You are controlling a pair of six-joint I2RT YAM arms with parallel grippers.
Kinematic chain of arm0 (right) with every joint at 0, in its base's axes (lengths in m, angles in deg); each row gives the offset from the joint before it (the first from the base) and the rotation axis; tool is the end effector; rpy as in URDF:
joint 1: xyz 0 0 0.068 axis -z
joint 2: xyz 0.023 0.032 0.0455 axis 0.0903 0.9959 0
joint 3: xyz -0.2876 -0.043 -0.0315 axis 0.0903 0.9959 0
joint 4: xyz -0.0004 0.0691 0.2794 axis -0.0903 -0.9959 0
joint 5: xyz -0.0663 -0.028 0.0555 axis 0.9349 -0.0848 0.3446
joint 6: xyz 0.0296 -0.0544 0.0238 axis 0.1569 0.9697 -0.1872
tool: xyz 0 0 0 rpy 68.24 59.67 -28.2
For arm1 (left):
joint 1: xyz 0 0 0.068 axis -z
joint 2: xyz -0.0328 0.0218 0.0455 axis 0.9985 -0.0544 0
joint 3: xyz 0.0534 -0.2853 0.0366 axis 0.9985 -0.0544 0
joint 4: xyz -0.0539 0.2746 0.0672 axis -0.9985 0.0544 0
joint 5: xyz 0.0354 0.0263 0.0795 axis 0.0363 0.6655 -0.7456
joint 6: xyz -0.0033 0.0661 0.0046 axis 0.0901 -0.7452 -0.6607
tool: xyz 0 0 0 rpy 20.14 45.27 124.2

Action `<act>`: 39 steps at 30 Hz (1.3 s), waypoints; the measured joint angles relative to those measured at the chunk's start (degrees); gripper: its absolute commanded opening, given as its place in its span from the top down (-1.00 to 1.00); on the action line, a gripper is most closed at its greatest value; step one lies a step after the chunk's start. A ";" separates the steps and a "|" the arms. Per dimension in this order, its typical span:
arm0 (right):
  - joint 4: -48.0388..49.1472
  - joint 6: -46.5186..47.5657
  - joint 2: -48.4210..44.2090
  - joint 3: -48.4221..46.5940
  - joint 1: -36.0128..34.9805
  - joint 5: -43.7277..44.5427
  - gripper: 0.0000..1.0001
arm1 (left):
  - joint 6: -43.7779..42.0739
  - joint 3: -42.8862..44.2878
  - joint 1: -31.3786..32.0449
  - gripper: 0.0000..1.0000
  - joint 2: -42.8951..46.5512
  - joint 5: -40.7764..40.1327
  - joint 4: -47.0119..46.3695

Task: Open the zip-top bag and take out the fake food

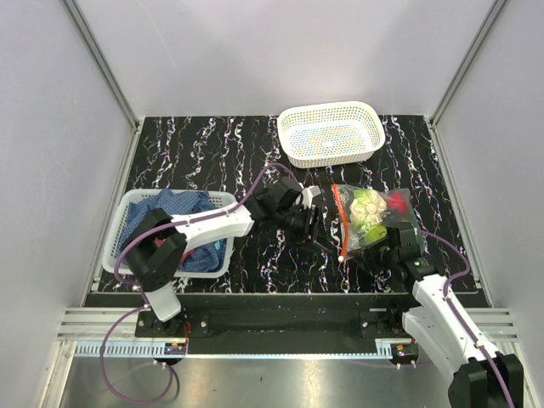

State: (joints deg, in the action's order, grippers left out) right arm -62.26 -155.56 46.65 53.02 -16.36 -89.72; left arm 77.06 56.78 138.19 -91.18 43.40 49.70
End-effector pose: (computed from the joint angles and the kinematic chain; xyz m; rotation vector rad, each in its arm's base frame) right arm 0.1524 0.0406 0.1583 1.2994 2.3221 0.8140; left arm 0.2325 -0.3397 0.2184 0.3805 2.7013 -1.4786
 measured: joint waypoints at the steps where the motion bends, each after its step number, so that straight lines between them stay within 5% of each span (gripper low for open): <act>1: 0.09 -0.15 -0.04 0.02 0.00 -0.17 0.94 | 0.22 0.42 0.00 -0.22 -0.81 0.20 0.04; 4: 0.26 -0.76 -0.68 0.09 0.00 -0.46 1.00 | 1.60 2.14 0.00 -0.38 -4.26 1.95 0.04; 15: -0.57 -6.16 -11.91 2.25 0.00 -2.73 1.00 | 10.16 3.74 0.00 -0.26 -10.71 7.74 -4.04; 26: -3.37 -13.18 -23.43 5.07 0.00 -3.28 1.00 | 26.18 -0.92 0.04 -0.14 -10.71 10.36 -21.64; 39: -4.17 -15.89 -24.06 5.07 0.00 -3.28 1.00 | 50.01 -10.88 1.09 0.08 -16.06 10.01 -48.70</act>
State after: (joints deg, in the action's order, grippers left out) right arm -66.44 -171.45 22.58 58.09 -16.36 -93.00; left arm 127.07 45.89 139.28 -107.24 53.41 1.00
